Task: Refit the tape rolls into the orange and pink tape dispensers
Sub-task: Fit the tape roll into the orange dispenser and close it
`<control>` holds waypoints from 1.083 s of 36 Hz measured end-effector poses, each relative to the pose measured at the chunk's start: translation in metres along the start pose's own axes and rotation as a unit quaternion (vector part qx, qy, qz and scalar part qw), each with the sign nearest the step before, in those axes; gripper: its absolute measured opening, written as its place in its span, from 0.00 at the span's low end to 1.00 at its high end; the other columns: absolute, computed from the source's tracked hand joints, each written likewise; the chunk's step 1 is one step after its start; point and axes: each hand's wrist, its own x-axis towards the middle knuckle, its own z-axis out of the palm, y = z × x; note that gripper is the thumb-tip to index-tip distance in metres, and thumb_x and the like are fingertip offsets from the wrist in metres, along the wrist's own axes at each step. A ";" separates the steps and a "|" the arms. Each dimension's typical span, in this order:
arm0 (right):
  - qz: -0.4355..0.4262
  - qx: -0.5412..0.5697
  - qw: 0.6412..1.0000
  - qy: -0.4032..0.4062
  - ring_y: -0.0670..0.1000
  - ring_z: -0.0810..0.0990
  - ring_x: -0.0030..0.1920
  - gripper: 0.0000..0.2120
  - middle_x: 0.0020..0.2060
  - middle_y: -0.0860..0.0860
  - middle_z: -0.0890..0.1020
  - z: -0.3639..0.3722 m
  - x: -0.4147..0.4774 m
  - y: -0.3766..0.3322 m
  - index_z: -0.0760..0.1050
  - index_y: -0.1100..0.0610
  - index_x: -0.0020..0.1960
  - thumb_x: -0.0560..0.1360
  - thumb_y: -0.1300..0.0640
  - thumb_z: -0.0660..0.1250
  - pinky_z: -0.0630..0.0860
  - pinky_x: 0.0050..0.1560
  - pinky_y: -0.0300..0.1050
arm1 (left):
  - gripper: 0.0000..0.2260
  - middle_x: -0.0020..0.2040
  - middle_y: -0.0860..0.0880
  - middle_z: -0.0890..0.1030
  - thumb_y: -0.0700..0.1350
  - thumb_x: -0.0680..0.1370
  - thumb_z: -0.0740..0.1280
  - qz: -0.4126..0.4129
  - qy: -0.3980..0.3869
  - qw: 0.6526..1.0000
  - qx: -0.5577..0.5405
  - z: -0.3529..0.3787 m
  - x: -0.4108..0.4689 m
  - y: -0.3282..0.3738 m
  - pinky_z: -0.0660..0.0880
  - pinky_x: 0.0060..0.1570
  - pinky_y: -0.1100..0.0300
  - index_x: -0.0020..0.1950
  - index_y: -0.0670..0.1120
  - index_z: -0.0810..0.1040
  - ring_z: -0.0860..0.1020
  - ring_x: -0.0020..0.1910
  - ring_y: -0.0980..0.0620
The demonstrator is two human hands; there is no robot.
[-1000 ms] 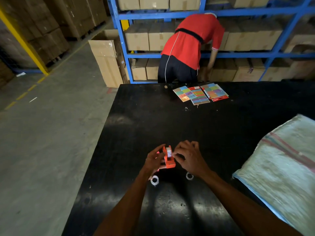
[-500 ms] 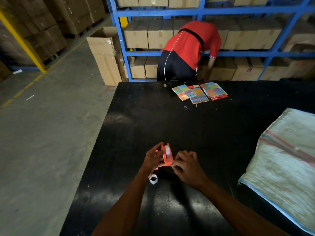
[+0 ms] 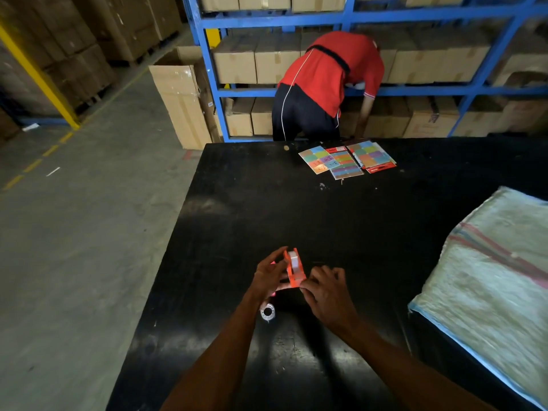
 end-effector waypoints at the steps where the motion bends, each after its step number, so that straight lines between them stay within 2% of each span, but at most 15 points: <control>1: 0.002 -0.007 1.000 -0.003 0.51 0.75 0.47 0.09 0.44 0.47 0.77 0.003 -0.002 0.001 0.79 0.47 0.48 0.75 0.49 0.61 0.67 0.49 0.51 | 0.18 0.55 0.46 0.81 0.42 0.81 0.64 0.002 0.001 1.000 -0.005 0.001 0.000 0.002 0.82 0.50 0.48 0.71 0.50 0.70 0.83 0.52 0.45; 4: 0.016 -0.022 1.000 -0.011 0.51 0.75 0.46 0.12 0.44 0.47 0.76 0.015 -0.011 0.006 0.78 0.46 0.53 0.75 0.48 0.58 0.65 0.48 0.50 | 0.18 0.56 0.46 0.80 0.42 0.81 0.62 0.018 -0.003 1.000 -0.011 0.005 0.000 0.009 0.83 0.47 0.52 0.71 0.50 0.70 0.83 0.52 0.46; 7: 0.034 -0.030 0.999 -0.023 0.50 0.75 0.45 0.14 0.43 0.47 0.77 0.022 -0.020 0.010 0.80 0.46 0.52 0.75 0.46 0.57 0.62 0.48 0.48 | 0.19 0.60 0.44 0.79 0.42 0.81 0.63 0.030 -0.011 0.999 -0.003 0.006 0.000 0.015 0.83 0.49 0.50 0.71 0.51 0.69 0.82 0.56 0.45; 9: 0.076 -0.001 0.997 -0.034 0.49 0.74 0.46 0.13 0.43 0.46 0.76 0.025 -0.021 0.015 0.79 0.45 0.49 0.76 0.46 0.57 0.61 0.49 0.48 | 0.19 0.61 0.44 0.78 0.42 0.81 0.63 0.024 -0.013 1.000 0.002 0.005 0.001 0.018 0.83 0.49 0.50 0.71 0.52 0.69 0.82 0.56 0.45; 11: 0.142 0.071 0.987 -0.035 0.46 0.74 0.46 0.11 0.43 0.44 0.76 0.024 -0.018 0.020 0.79 0.46 0.47 0.77 0.48 0.57 0.66 0.50 0.47 | 0.19 0.60 0.44 0.79 0.42 0.81 0.63 0.019 -0.015 1.000 0.003 0.005 0.002 0.016 0.83 0.45 0.53 0.71 0.52 0.69 0.83 0.54 0.46; 14: 0.229 0.256 0.939 -0.018 0.44 0.79 0.44 0.06 0.44 0.47 0.80 0.015 -0.005 0.026 0.80 0.51 0.50 0.79 0.56 0.63 0.75 0.46 0.41 | 0.22 0.62 0.43 0.79 0.41 0.80 0.64 0.006 -0.030 0.999 0.009 0.003 0.005 0.011 0.83 0.45 0.52 0.73 0.50 0.67 0.83 0.55 0.45; 17: 0.299 0.365 0.880 -0.053 0.45 0.82 0.47 0.11 0.51 0.51 0.83 0.004 0.012 0.033 0.78 0.55 0.61 0.81 0.57 0.62 0.74 0.45 0.32 | 0.24 0.61 0.39 0.79 0.37 0.79 0.65 -0.014 -0.029 0.999 -0.004 0.003 0.006 0.005 0.83 0.42 0.52 0.74 0.48 0.64 0.84 0.51 0.44; 19: 0.314 0.408 0.852 -0.094 0.44 0.83 0.45 0.14 0.53 0.52 0.83 0.005 0.021 0.037 0.75 0.55 0.66 0.81 0.56 0.61 0.78 0.44 0.35 | 0.25 0.59 0.36 0.80 0.35 0.79 0.64 -0.027 -0.022 0.999 -0.014 0.004 0.007 -0.001 0.84 0.40 0.53 0.73 0.50 0.61 0.84 0.49 0.44; 22: 0.301 0.445 0.835 -0.118 0.47 0.85 0.46 0.15 0.54 0.53 0.83 0.010 0.029 0.039 0.75 0.55 0.67 0.81 0.56 0.63 0.83 0.48 0.47 | 0.25 0.61 0.35 0.79 0.36 0.79 0.65 -0.049 -0.014 0.998 -0.027 0.007 0.010 -0.010 0.84 0.43 0.50 0.72 0.50 0.60 0.82 0.55 0.39; 24: 0.283 0.445 0.840 -0.127 0.47 0.85 0.48 0.13 0.53 0.52 0.84 0.014 0.030 0.037 0.77 0.55 0.64 0.80 0.57 0.64 0.82 0.51 0.51 | 0.21 0.62 0.36 0.79 0.37 0.79 0.65 -0.053 0.008 0.998 -0.033 0.009 0.011 -0.018 0.83 0.44 0.49 0.69 0.47 0.61 0.82 0.54 0.39; 28: 0.275 0.434 0.842 -0.161 0.46 0.85 0.46 0.11 0.48 0.48 0.85 0.027 0.031 0.036 0.80 0.52 0.60 0.80 0.58 0.64 0.83 0.48 0.49 | 0.13 0.60 0.35 0.79 0.38 0.79 0.66 -0.059 0.067 0.996 -0.016 0.011 0.022 -0.041 0.83 0.38 0.53 0.62 0.41 0.71 0.83 0.50 0.42; 32: 0.305 0.438 0.828 -0.172 0.43 0.84 0.40 0.11 0.39 0.41 0.83 0.039 0.032 0.034 0.81 0.47 0.54 0.80 0.60 0.63 0.83 0.44 0.45 | 0.13 0.53 0.34 0.83 0.46 0.76 0.68 -0.071 0.101 0.991 0.053 0.012 0.038 -0.064 0.80 0.49 0.47 0.57 0.39 0.79 0.81 0.53 0.34; 34: 0.326 0.446 0.813 -0.185 0.44 0.85 0.40 0.13 0.39 0.42 0.84 0.049 0.033 0.035 0.81 0.47 0.53 0.80 0.62 0.62 0.83 0.44 0.47 | 0.11 0.51 0.36 0.84 0.44 0.78 0.66 -0.060 0.117 0.988 0.085 0.013 0.043 -0.068 0.80 0.45 0.55 0.56 0.38 0.81 0.83 0.48 0.39; 37: 0.315 0.436 0.823 -0.182 0.45 0.85 0.42 0.18 0.40 0.42 0.85 0.065 0.035 0.039 0.82 0.41 0.44 0.80 0.62 0.61 0.83 0.46 0.49 | 0.10 0.46 0.42 0.83 0.37 0.80 0.63 -0.048 0.137 0.984 0.105 0.015 0.051 -0.068 0.76 0.31 0.73 0.58 0.36 0.79 0.81 0.34 0.60; 39: 0.307 0.428 0.830 -0.184 0.45 0.85 0.46 0.17 0.45 0.45 0.86 0.071 0.037 0.041 0.81 0.41 0.45 0.80 0.61 0.62 0.82 0.50 0.48 | 0.09 0.41 0.47 0.80 0.35 0.80 0.62 -0.047 0.158 0.980 0.115 0.016 0.056 -0.069 0.73 0.26 0.75 0.57 0.36 0.79 0.79 0.28 0.64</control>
